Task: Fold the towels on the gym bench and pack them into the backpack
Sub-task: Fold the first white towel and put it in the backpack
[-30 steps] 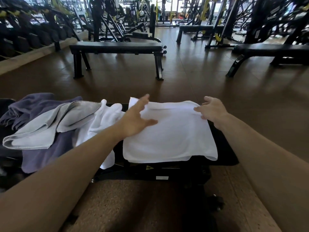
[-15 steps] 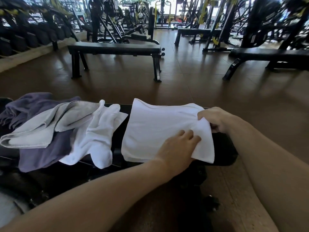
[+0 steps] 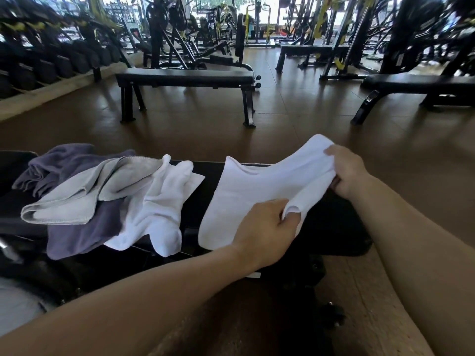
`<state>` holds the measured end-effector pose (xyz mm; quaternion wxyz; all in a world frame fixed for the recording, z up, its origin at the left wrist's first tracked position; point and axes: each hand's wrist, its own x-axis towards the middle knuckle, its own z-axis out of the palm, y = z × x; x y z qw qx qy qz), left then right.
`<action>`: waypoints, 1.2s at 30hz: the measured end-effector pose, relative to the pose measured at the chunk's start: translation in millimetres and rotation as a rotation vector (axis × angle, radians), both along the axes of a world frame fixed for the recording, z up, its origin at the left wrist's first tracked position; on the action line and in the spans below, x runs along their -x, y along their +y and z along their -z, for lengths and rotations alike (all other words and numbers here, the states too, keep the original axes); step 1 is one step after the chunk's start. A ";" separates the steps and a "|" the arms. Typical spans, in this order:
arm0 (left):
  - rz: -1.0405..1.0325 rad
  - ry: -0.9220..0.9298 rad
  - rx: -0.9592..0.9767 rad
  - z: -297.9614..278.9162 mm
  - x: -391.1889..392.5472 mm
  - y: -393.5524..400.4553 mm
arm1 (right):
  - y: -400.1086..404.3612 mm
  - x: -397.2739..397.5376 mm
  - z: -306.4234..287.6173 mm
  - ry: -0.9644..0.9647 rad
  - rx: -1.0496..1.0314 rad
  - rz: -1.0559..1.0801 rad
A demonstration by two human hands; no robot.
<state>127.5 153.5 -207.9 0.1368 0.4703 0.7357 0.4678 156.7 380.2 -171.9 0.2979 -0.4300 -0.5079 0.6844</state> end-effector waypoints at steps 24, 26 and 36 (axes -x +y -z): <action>-0.690 -0.979 -0.186 -39.6 94.6 -20.9 | -28.9 3.3 -10.4 -0.089 -0.492 -0.088; -0.612 -0.961 -0.175 -44.4 98.2 -25.6 | -28.7 6.1 -13.0 -0.004 -0.420 -0.121; -0.539 -0.816 -0.145 -58.8 109.9 -41.2 | -11.5 -10.0 -29.8 0.084 -0.279 -0.462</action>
